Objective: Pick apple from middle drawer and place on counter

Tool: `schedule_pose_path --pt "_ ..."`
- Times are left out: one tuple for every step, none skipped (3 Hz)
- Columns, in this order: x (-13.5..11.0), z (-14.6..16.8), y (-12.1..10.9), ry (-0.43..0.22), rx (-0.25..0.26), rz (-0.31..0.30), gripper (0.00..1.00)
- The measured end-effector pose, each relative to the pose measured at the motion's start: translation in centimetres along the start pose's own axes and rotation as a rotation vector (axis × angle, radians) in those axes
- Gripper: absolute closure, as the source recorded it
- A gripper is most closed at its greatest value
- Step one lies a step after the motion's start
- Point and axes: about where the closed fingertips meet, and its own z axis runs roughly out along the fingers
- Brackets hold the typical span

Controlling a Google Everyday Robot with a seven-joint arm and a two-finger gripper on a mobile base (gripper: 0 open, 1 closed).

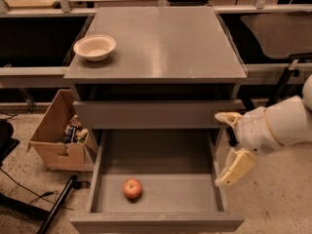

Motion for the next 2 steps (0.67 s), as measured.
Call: schedule_pose_path --pt "-0.4 6.4 -1.9 -0.253 0.030 0.004 0.00" --pt "-0.4 9.2 -3.8 -0.421 0.095 -0.007 0.00"
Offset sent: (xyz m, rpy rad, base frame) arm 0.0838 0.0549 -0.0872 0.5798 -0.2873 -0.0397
